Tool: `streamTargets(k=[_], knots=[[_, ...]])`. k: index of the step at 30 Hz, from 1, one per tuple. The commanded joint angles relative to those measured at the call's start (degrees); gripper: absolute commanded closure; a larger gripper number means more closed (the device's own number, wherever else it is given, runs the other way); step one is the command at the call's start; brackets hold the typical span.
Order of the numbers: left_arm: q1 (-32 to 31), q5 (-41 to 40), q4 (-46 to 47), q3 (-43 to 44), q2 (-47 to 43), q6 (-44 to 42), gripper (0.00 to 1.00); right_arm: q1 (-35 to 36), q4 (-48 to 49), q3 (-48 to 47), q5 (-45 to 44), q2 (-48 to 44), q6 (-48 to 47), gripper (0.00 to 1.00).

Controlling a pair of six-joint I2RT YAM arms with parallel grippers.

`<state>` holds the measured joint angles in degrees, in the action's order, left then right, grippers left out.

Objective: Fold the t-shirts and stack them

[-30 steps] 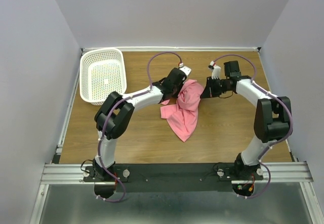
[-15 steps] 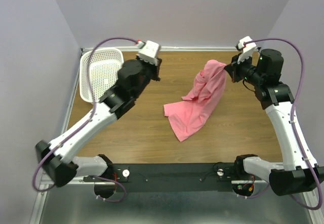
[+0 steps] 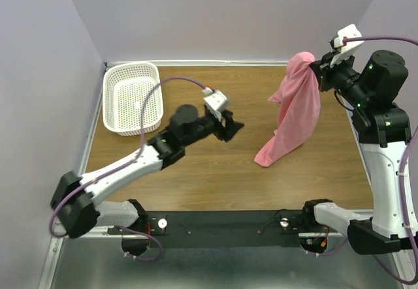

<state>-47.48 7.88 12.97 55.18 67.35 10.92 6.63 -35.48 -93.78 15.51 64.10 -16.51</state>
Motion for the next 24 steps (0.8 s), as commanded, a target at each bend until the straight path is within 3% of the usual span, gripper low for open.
streamTargets(k=[1, 9, 17, 20, 24], knots=[[-3.49, 5.66, 7.85, -3.67, 7.87, 2.00, 0.34, -0.39, -3.54, 1.23, 2.33, -0.46, 0.34, 0.99], [-4.28, -2.59, 13.12, 1.24, 19.21, -10.62, 0.33, -0.48, -6.08, 4.30, 5.24, -5.21, -5.98, 0.99], [-4.28, -0.14, 21.48, 2.30, 24.32, -23.39, 0.33, -0.48, -8.64, 2.99, 3.39, -6.88, -9.15, 1.00], [-3.85, 4.75, 22.18, 2.39, 23.10, -24.71, 0.33, -0.39, -8.90, 2.90, 1.63, -7.49, -10.55, 0.99], [-3.84, 20.64, 22.36, 3.53, 21.60, -24.11, 0.33, -0.39, -9.16, 4.21, 3.64, -7.76, -10.47, 0.99]])
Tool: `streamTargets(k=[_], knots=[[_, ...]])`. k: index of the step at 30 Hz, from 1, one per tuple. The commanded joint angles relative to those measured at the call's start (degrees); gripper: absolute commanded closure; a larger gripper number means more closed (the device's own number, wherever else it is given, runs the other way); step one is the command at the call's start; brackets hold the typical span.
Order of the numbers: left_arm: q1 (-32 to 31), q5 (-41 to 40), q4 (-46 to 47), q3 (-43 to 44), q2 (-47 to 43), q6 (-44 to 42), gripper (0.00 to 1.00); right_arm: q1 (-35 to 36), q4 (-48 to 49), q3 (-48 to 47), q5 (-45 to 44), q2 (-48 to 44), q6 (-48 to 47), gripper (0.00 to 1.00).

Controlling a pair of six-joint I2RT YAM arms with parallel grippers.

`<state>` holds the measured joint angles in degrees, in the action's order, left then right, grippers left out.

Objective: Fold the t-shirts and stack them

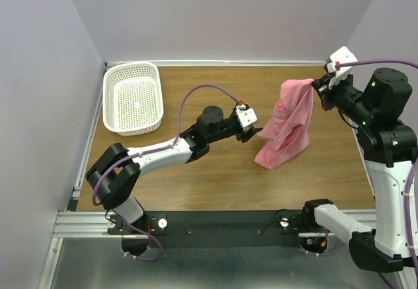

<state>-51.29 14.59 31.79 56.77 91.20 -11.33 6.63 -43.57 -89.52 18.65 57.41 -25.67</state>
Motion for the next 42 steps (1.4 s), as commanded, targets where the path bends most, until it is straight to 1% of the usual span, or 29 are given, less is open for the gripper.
streamTargets(k=[1, 2, 6, 10, 11, 13, 14, 15, 17, 18, 23, 26, 30, 33, 38, 41, 42], knots=[[-0.04, 15.54, 3.45, 2.55, -2.25, -1.15, 0.33, -0.39, -1.08, 0.22, 1.03, -0.98, -1.14, 0.99], [-0.04, 18.78, 3.19, 3.68, -2.08, 0.07, 0.33, -0.39, -1.08, 0.57, 1.82, -0.81, -0.53, 0.99], [-0.04, 21.89, 1.97, 6.85, 0.11, 2.10, 0.33, -0.39, -0.99, 1.18, 3.32, -0.28, 0.18, 1.00], [0.13, 19.78, -1.89, 13.25, 4.42, 1.32, 0.34, -0.48, -0.99, 1.27, 4.02, -0.28, 0.80, 0.99], [0.22, 19.34, -2.95, 14.75, 6.69, 1.14, 0.35, -0.39, -1.08, 1.36, 4.02, -0.45, 0.80, 0.99], [0.31, 16.62, -7.43, 19.31, 8.81, 0.09, 0.37, -0.39, -1.08, 1.53, 3.58, -1.07, 0.80, 0.99], [0.48, 16.09, -8.58, 20.38, 10.30, -0.09, 0.37, -0.39, -1.08, 1.71, 3.49, -1.42, 0.80, 0.99], [0.57, 13.74, -9.89, 21.09, 10.75, -0.09, 0.37, -0.39, -1.08, 1.89, 3.32, -1.86, 0.62, 0.99], [1.27, 13.62, -9.65, 20.93, 10.67, -0.01, 0.37, -0.39, -1.16, 2.67, 3.32, -2.30, 0.62, 0.99], [2.15, 13.97, -7.99, 20.23, 9.80, 1.21, 0.37, -0.31, -1.25, 2.94, 3.23, -2.65, 0.45, 0.99], [4.97, 16.96, -3.14, 14.69, 5.75, 6.23, 0.37, -0.39, -1.16, 4.87, 2.79, -3.27, -0.17, 1.00], [5.76, 19.33, -2.61, 13.98, 6.27, 7.90, 0.36, -0.39, -1.16, 5.14, 3.40, -3.18, 0.09, 0.99], [5.85, 23.37, -4.36, 15.64, 9.08, 8.43, 0.36, -0.39, -1.16, 5.14, 4.28, -3.09, 0.62, 1.00], [5.85, 28.19, -5.51, 17.40, 11.10, 8.52, 0.35, -0.39, -1.16, 5.32, 4.81, -3.09, 0.88, 1.00], [5.76, 32.17, -7.62, 22.05, 14.00, 8.78, 0.36, -0.39, -1.16, 5.75, 4.81, -3.44, 0.97, 0.99], [5.41, 33.04, -9.20, 24.60, 16.02, 8.87, 0.41, -0.39, -1.16, 5.84, 5.07, -3.53, 1.23, 0.99], [5.23, 33.57, -9.73, 25.14, 16.72, 9.39, 0.52, -0.39, -1.16, 5.84, 5.25, -3.53, 1.32, 0.99]])
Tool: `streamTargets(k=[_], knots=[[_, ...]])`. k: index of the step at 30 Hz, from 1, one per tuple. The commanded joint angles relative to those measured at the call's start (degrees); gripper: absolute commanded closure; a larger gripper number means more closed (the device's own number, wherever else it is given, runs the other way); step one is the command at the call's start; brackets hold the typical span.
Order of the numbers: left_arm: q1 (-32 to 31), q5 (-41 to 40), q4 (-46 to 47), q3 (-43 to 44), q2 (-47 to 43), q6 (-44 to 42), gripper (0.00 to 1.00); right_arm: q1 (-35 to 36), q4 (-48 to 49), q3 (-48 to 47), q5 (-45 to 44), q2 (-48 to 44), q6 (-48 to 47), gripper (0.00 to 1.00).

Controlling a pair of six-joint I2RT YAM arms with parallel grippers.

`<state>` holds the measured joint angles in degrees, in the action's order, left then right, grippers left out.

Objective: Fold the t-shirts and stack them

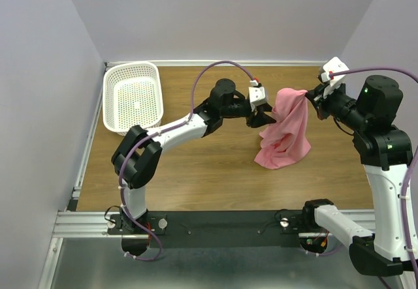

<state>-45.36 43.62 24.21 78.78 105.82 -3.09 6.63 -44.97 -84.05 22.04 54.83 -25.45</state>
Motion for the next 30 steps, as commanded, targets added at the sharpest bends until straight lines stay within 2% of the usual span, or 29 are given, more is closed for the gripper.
streamTargets(k=[1, 2, 3, 4, 6, 10, 13, 14, 16, 23, 30], knots=[[-0.78, 4.55, -2.58, 3.74, 2.46, 1.59, 0.61, -0.39, 0.23, 0.47, 1.86, -0.86, 1.19, 0.99], [-0.69, 4.37, -3.28, 4.96, 2.90, 1.86, 0.72, -0.48, 0.23, 0.47, 1.78, -0.95, 1.19, 0.99], [-0.69, 4.02, -4.16, 5.41, 2.81, 1.95, 0.96, -0.39, 0.23, 0.55, 1.51, -0.78, 1.11, 0.99], [-0.69, 1.58, -5.39, 5.59, 2.29, 1.86, 1.00, -0.39, 0.23, 0.47, 0.64, -0.86, 1.02, 0.99], [-0.60, -1.24, -5.31, 3.58, -2.00, 1.43, 1.00, -0.39, 0.32, 0.20, -1.12, -0.51, 0.49, 0.99], [-0.60, -12.91, -7.93, 0.50, -12.90, -0.94, 1.00, -0.48, 1.72, -3.47, -10.76, 0.54, 0.31, 1.00], [-0.51, -18.19, -11.80, -0.21, -24.39, -3.58, 1.00, -0.39, 3.48, -6.98, -14.99, 1.15, 1.10, 1.00], [-0.51, -19.09, -12.51, -0.04, -24.43, -3.59, 1.00, -0.39, 3.83, -7.79, -15.71, 1.33, 1.11, 0.99], [-0.60, -20.93, -14.70, 0.32, -30.30, -4.11, 1.00, -0.39, 4.54, -9.63, -16.68, 1.77, 1.90, 1.00], [-1.04, -21.20, -21.04, 5.06, -41.64, -4.12, 1.00, -0.39, 6.30, -17.37, -13.61, 2.74, 5.93, 0.99], [-1.83, -17.79, -21.92, 7.70, -45.00, -0.34, 1.00, -0.83, 6.30, -24.57, -7.82, 2.48, 7.87, 1.00]])
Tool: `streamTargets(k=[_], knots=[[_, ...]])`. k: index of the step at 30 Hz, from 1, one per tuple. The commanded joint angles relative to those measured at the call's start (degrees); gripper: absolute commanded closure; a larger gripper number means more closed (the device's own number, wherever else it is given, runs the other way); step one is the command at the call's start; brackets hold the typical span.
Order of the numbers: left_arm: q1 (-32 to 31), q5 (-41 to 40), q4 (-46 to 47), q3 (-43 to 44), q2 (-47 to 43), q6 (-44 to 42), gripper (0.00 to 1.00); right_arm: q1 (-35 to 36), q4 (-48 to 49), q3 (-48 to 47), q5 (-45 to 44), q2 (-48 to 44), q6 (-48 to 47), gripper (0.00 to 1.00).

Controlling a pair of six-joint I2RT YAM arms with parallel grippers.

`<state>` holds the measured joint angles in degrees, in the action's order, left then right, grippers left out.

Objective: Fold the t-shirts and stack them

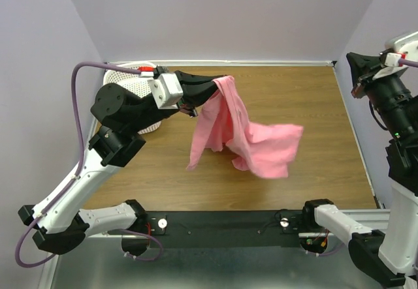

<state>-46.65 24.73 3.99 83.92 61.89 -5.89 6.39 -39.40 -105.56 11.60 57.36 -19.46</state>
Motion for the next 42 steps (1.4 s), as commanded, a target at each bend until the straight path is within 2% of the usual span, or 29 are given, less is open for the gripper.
streamTargets(k=[1, 3, 5, 6, 7, 8, 9, 10, 11, 13, 14, 15, 16, 17, 21, 27, 31, 34, 42], knots=[[-0.89, 1.37, -1.70, 3.00, -0.98, 3.07, 1.00, -0.77, 0.73, -3.77, 3.08, -0.32, 1.80, 1.00], [-2.65, 1.55, -1.79, 4.40, -0.11, 4.31, 1.00, -1.12, 0.64, -4.83, 4.13, -0.85, 2.50, 0.99], [-3.70, 0.85, -1.97, 5.28, 0.77, 4.83, 1.00, -1.47, -0.23, -4.14, 10.17, -1.38, 3.29, 0.99], [-4.40, 0.32, -2.14, 6.68, 2.00, 5.62, 1.00, -1.56, -1.20, -0.82, 14.20, -1.64, 4.16, 0.99], [-4.76, -1.42, -2.84, 7.48, 2.70, 5.71, 1.00, -1.47, -2.86, 1.56, 26.77, -1.81, 4.08, 0.93], [-4.76, -2.66, -3.54, 8.44, 3.67, 5.63, 1.00, -1.56, -7.84, 4.28, 34.82, -1.82, 3.04, 0.86], [-4.85, -3.98, -3.81, 10.45, 5.24, 7.45, 1.00, -1.47, -10.50, 11.96, 42.64, -1.90, -1.15, 0.78], [-4.85, -7.12, -5.29, 11.34, 5.96, 7.82, 1.00, -1.47, -12.61, 15.70, 49.25, -2.08, -3.02, 0.70], [-4.85, -8.89, -5.83, 12.14, 6.57, 8.26, 1.00, -1.47, -15.77, 20.00, 58.54, -3.21, -4.78, 0.54], [-4.94, -13.45, -6.71, 13.99, 8.24, 9.14, 1.00, -1.56, -19.21, 28.08, 62.13, -5.93, -14.17, 0.32], [-4.94, -14.79, -6.80, 14.51, 8.68, 9.40, 1.00, -1.47, -16.35, 30.48, 61.97, -7.95, -14.63, 0.11], [-4.94, -16.02, -6.80, 15.39, 9.65, 9.75, 1.00, -1.47, -12.41, 35.81, 61.01, -13.19, -10.03, 0.03], [-4.94, -18.38, -6.71, 16.01, 10.18, 10.19, 1.00, -1.47, -7.24, 38.56, 60.05, -15.77, -5.54, 0.00], [-4.94, -19.10, -6.71, 16.62, 10.70, 11.24, 1.00, -1.47, -0.31, 40.33, 59.43, -17.79, -2.37, 0.00], [-5.64, -22.26, -6.36, 20.93, 14.56, 13.53, 1.00, -1.47, -4.20, 42.88, 59.69, -15.88, -5.14, 0.01], [-7.74, -26.31, -5.75, 26.72, 20.01, 14.85, 1.00, -1.30, 2.92, 48.42, 56.35, -13.95, -0.76, 0.03], [-8.98, -29.03, -6.36, 31.12, 23.01, 14.86, 1.00, -0.33, 7.40, 48.96, 47.23, -9.92, 1.97, 0.07], [-9.77, -30.52, -7.15, 32.79, 24.68, 14.94, 1.00, -0.15, 8.20, 47.29, 44.22, -8.06, 2.94, 0.10], [-10.12, -35.10, -8.30, 33.42, 25.83, 16.08, 1.00, 0.72, 7.41, 46.85, 53.09, -11.65, 6.27, 0.09]])
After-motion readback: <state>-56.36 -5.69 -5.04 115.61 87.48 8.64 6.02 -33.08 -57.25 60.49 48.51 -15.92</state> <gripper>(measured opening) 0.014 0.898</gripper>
